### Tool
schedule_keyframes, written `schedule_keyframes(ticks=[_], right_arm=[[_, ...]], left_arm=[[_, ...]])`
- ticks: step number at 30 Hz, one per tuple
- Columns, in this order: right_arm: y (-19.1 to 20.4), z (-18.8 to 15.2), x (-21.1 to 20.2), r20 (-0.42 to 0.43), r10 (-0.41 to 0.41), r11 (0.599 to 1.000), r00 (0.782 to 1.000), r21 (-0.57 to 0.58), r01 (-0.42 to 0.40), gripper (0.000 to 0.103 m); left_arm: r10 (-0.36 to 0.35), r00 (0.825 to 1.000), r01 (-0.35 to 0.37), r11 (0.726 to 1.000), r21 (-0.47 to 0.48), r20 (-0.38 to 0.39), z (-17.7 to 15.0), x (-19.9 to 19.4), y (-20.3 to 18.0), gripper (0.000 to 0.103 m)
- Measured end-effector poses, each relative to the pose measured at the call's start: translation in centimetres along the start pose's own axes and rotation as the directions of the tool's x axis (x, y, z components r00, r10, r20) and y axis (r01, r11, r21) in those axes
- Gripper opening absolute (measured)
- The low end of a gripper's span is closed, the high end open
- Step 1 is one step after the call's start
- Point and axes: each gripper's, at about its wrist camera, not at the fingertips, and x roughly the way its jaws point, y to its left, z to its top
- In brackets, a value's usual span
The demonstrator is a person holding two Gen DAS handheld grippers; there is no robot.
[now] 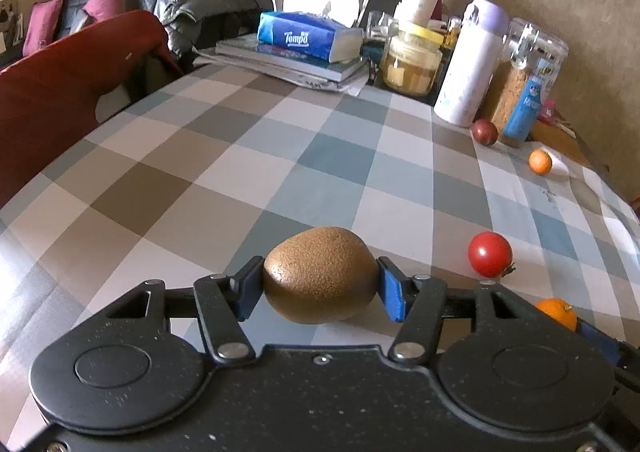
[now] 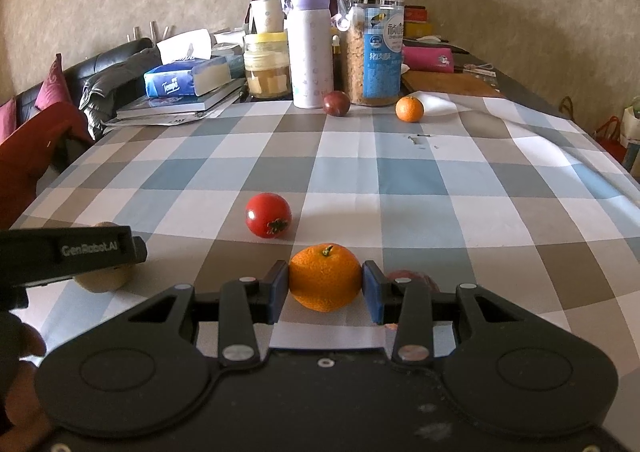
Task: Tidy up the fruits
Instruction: 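Lift the kiwi with the left tool while the right lifts the orange toward the tray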
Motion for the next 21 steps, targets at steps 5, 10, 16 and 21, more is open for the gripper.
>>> schedule_keyframes(ticks=[5, 10, 16, 21], right_arm=[[-0.2, 0.1, -0.1, 0.016, -0.008, 1.000, 1.000, 0.011, 0.007, 0.041], [-0.5, 0.1, -0.3, 0.034, -0.013, 0.999, 0.999, 0.031, 0.012, 0.041], [-0.9, 0.2, -0.4, 0.043, -0.019, 0.998, 0.999, 0.054, 0.017, 0.040], [-1.2, 0.3, -0.5, 0.039, -0.018, 0.997, 0.999, 0.081, 0.015, 0.040]], left_arm=[[-0.010, 0.997, 0.007, 0.999, 0.037, 0.082, -0.2, -1.4, -0.6, 0.062], [-0.017, 0.987, 0.002, 0.995, 0.096, 0.157, -0.5, -2.6, -1.6, 0.062], [-0.023, 0.990, 0.005, 0.991, 0.132, 0.137, -0.7, -2.3, -2.2, 0.062], [-0.029, 0.994, 0.016, 0.993, 0.118, 0.108, -0.8, -2.1, -1.9, 0.062]])
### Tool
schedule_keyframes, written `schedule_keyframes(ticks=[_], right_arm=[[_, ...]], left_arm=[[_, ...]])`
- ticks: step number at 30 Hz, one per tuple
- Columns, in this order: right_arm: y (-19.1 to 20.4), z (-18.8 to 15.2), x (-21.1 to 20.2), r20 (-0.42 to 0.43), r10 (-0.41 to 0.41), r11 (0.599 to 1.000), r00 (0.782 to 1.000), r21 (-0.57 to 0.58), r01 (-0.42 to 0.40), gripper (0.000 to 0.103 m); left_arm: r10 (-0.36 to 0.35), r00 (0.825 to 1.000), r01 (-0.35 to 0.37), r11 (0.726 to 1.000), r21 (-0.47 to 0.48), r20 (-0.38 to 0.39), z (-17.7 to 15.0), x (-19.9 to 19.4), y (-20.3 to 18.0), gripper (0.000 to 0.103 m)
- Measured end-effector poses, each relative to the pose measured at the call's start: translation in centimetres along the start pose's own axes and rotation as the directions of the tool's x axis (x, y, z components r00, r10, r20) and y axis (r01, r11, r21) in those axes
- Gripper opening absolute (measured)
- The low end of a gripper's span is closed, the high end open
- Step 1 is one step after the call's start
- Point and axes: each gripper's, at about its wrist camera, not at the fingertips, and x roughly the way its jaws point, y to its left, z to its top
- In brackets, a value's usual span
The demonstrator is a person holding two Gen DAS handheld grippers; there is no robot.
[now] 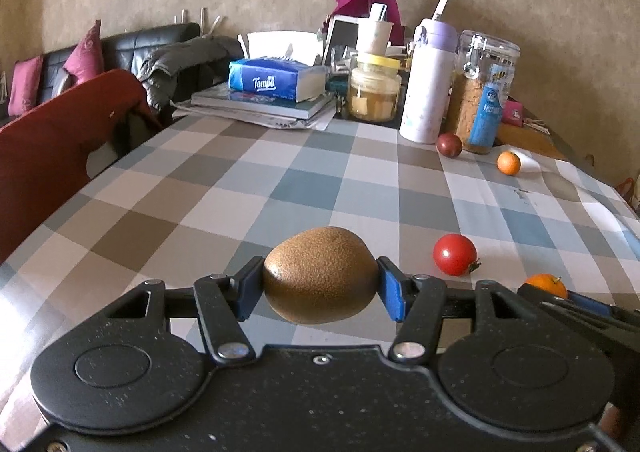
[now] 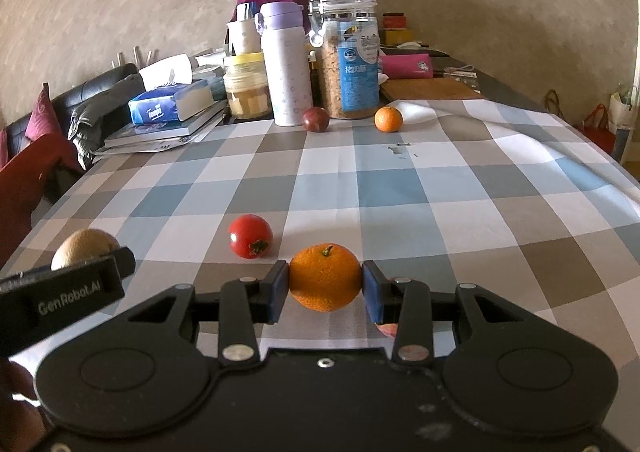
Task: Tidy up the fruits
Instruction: 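Lift the kiwi with the left tool while the right lifts the orange toward the tray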
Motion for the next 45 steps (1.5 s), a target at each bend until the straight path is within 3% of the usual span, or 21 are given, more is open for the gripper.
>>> schedule_keyframes(ticks=[8, 20, 30, 39, 45], right_arm=[[-0.6, 0.1, 0.3, -0.013, -0.005, 0.999, 1.000, 0.040, 0.006, 0.040], [-1.0, 0.4, 0.1, -0.011, 0.008, 0.997, 1.000, 0.074, -0.007, 0.040], [-0.9, 0.8, -1.4, 0.064, 0.070, 0.996, 0.995, 0.058, -0.074, 0.040], [-0.3, 1.6, -3.9, 0.135, 0.120, 0.991, 0.984, 0.042, -0.127, 0.040], [-0.4, 3.8, -8.4, 0.203, 0.137, 0.990, 0.970, 0.008, -0.142, 0.040]], left_arm=[[0.005, 1.000, -0.006, 0.999, -0.044, -0.013, 0.1, 0.0, 0.8, 0.062], [-0.001, 1.000, 0.001, 1.000, -0.015, 0.002, 0.0, -0.4, 0.4, 0.062], [0.008, 0.999, -0.009, 0.999, 0.036, 0.036, 0.0, -0.7, -0.6, 0.062], [-0.006, 0.996, 0.007, 1.000, -0.005, 0.090, 1.1, -2.4, -0.1, 0.062], [-0.001, 0.996, -0.001, 1.000, 0.015, 0.092, 2.5, -5.4, 0.6, 0.062]])
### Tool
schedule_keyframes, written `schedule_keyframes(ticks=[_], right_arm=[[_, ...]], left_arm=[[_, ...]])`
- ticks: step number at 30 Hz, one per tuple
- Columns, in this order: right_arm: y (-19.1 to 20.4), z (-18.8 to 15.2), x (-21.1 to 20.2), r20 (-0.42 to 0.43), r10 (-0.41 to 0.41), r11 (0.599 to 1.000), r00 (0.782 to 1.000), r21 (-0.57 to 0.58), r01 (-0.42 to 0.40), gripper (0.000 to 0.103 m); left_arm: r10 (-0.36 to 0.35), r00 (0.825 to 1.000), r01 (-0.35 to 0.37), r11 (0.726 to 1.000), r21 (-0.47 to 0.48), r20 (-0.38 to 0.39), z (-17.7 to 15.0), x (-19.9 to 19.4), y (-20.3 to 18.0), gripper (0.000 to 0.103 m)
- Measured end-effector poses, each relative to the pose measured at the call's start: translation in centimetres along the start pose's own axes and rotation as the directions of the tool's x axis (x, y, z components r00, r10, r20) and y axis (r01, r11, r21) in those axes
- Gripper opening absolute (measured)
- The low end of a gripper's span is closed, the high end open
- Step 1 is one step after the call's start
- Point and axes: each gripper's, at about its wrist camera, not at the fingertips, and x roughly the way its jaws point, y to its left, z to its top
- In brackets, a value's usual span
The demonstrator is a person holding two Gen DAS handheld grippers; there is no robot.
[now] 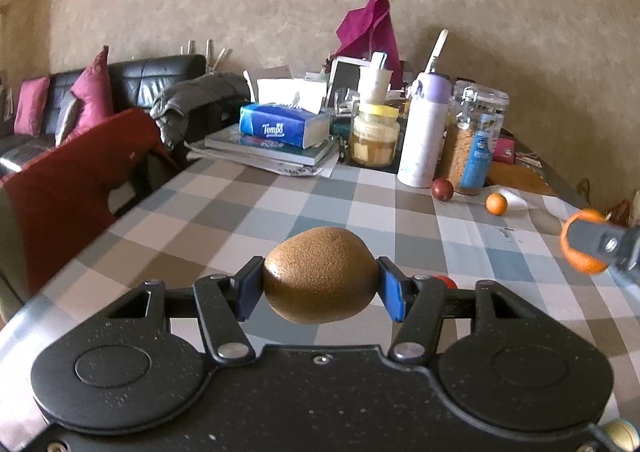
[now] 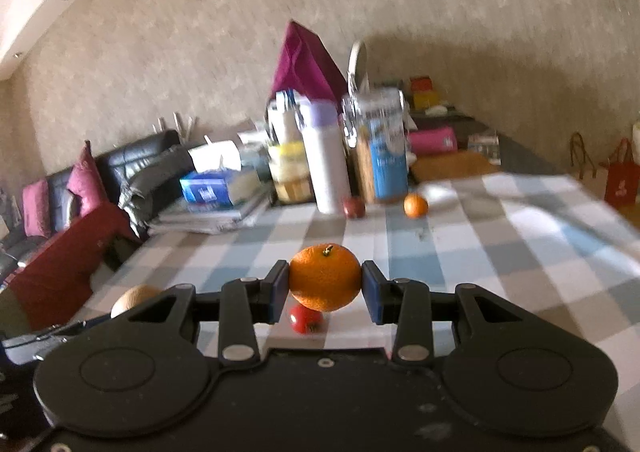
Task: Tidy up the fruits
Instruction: 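Lift the kiwi with the left tool while the right lifts the orange toward the tray, then lower the kiwi into the tray and open the left tool while the right releases the orange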
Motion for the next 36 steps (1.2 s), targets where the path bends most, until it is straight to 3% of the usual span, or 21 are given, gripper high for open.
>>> schedule_keyframes(ticks=[9, 19, 22, 27, 36], right_arm=[[-1.7, 1.7, -6.8, 0.007, 0.042, 0.996, 0.999, 0.074, -0.042, 0.040], [-4.1, -3.5, -11.2, -0.045, -0.059, 0.991, 0.997, 0.119, 0.064, 0.040], [-4.7, -5.8, -12.0, -0.075, -0.102, 0.986, 0.992, 0.126, 0.111, 0.040], [-4.9, -8.7, -13.1, -0.105, -0.173, 0.980, 0.979, 0.080, 0.182, 0.040], [-4.5, -10.3, -13.2, -0.170, -0.161, 0.984, 0.972, 0.053, 0.172, 0.040]], left_arm=[[-0.131, 0.986, 0.137, 0.989, 0.053, -0.100, 0.5, -5.1, -0.7, 0.062], [-0.205, 0.943, 0.226, 0.973, 0.053, -0.263, -4.1, -7.3, -2.1, 0.062], [-0.213, 0.933, 0.234, 0.971, 0.040, -0.289, -5.2, -7.7, -2.2, 0.062], [-0.205, 0.935, 0.230, 0.972, 0.056, -0.289, -6.2, -8.2, -2.6, 0.062], [-0.192, 0.931, 0.222, 0.973, 0.064, -0.309, -6.8, -7.5, -3.1, 0.063]])
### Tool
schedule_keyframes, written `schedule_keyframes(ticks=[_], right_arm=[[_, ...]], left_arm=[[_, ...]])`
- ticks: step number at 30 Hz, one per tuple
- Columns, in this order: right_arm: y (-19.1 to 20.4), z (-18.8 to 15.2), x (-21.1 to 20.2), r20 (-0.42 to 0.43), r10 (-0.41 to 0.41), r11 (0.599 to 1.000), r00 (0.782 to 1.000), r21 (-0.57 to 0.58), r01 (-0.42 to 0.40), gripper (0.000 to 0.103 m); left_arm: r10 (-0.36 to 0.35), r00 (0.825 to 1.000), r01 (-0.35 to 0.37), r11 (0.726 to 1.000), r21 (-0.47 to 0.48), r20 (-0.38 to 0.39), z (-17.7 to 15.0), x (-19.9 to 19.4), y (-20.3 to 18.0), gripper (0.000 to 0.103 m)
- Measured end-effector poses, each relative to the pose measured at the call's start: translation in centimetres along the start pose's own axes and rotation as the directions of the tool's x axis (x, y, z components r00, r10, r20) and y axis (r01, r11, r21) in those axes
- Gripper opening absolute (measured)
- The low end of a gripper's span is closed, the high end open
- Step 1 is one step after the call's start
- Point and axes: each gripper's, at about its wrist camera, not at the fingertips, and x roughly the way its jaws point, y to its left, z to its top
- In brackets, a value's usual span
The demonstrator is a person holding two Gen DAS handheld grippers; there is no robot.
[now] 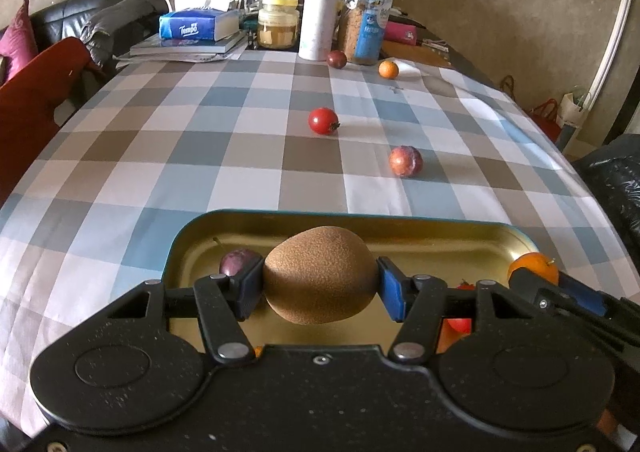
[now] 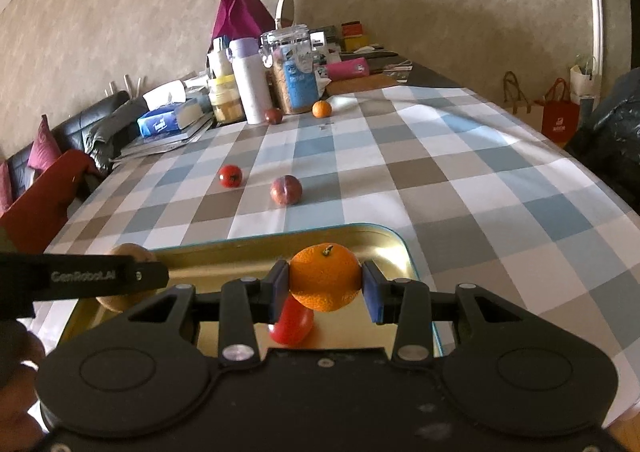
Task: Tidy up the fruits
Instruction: 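Lower the kiwi into the tray and open the left tool while the right releases the orange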
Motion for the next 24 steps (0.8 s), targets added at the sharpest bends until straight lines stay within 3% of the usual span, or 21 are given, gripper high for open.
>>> schedule_keyframes(ticks=[9, 14, 17, 24], right_arm=[[1.1, -0.1, 0.0, 0.016, -0.013, 0.998, 1.000, -0.056, 0.014, 0.041], [1.1, -0.2, 0.0, 0.004, -0.008, 0.999, 1.000, -0.051, 0.009, 0.041], [0.9, -0.1, 0.2, -0.011, -0.007, 1.000, 1.000, -0.027, 0.006, 0.042], [0.5, -0.4, 0.4, -0.046, 0.014, 1.000, 0.999, 0.026, -0.013, 0.043]], left_arm=[[0.003, 0.999, -0.005, 0.999, -0.035, -0.041, -0.9, 0.6, 0.6, 0.063], [0.009, 1.000, -0.008, 1.000, -0.027, 0.030, -0.9, -0.6, 0.4, 0.063], [0.020, 0.998, -0.020, 1.000, 0.000, 0.060, -0.7, -1.1, 0.0, 0.069], [0.040, 0.999, -0.040, 0.999, 0.011, 0.036, -1.0, -0.4, -0.3, 0.069]])
